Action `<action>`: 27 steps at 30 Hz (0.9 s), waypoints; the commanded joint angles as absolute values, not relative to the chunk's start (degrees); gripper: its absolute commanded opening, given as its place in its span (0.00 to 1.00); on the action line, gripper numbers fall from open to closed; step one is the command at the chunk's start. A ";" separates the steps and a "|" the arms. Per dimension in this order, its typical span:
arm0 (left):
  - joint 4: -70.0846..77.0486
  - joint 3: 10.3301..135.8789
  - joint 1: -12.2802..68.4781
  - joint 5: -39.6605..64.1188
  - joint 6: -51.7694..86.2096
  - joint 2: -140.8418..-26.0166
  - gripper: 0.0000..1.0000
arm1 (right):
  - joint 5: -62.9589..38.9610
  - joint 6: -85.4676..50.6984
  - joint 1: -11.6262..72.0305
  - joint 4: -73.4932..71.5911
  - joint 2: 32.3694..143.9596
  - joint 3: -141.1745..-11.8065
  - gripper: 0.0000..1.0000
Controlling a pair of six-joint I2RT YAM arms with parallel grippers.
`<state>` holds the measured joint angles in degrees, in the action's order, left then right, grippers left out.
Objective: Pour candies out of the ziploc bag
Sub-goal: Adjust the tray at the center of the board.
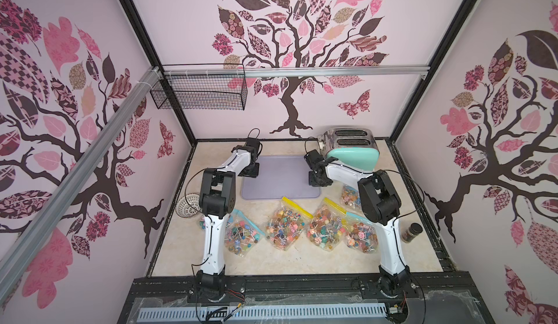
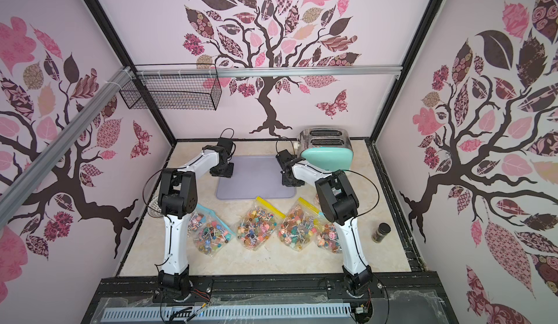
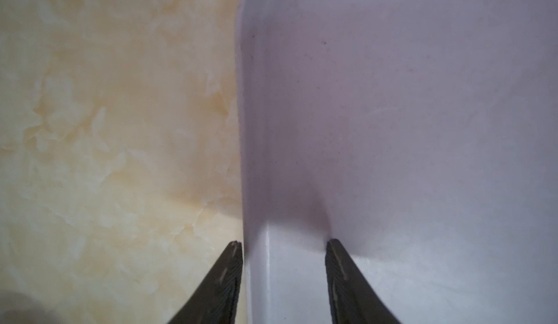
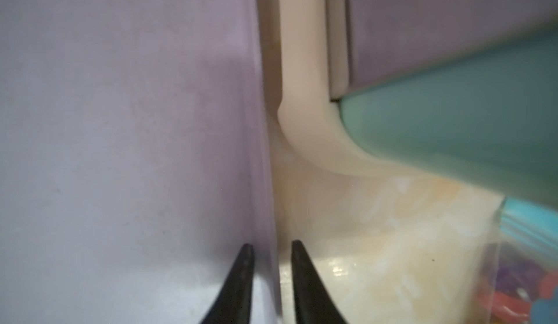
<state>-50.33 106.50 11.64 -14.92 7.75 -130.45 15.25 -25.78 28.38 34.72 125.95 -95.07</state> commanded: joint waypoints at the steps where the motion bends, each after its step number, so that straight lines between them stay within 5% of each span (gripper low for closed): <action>1: -51.52 107.94 11.89 -15.02 8.38 -124.80 0.68 | 14.91 -26.00 28.33 37.64 125.88 -97.09 0.45; 4: -51.68 107.15 12.01 -13.69 8.93 -120.46 0.72 | 13.73 -25.10 28.41 37.62 122.42 -97.39 0.58; 11: -54.31 101.26 12.30 -8.11 11.57 -107.32 0.70 | 9.62 -22.63 28.61 37.89 111.64 -94.01 0.69; 17: -56.44 84.61 15.29 -0.16 18.44 -92.60 0.39 | 0.93 -18.50 29.05 37.45 99.57 -83.40 0.67; 21: -55.83 70.94 21.96 1.33 24.05 -82.58 0.01 | -5.14 -16.51 30.81 36.77 90.75 -73.64 0.63; 27: -55.38 55.44 29.71 0.99 34.98 -72.07 0.00 | -8.02 -17.15 40.51 37.01 79.76 -60.96 0.57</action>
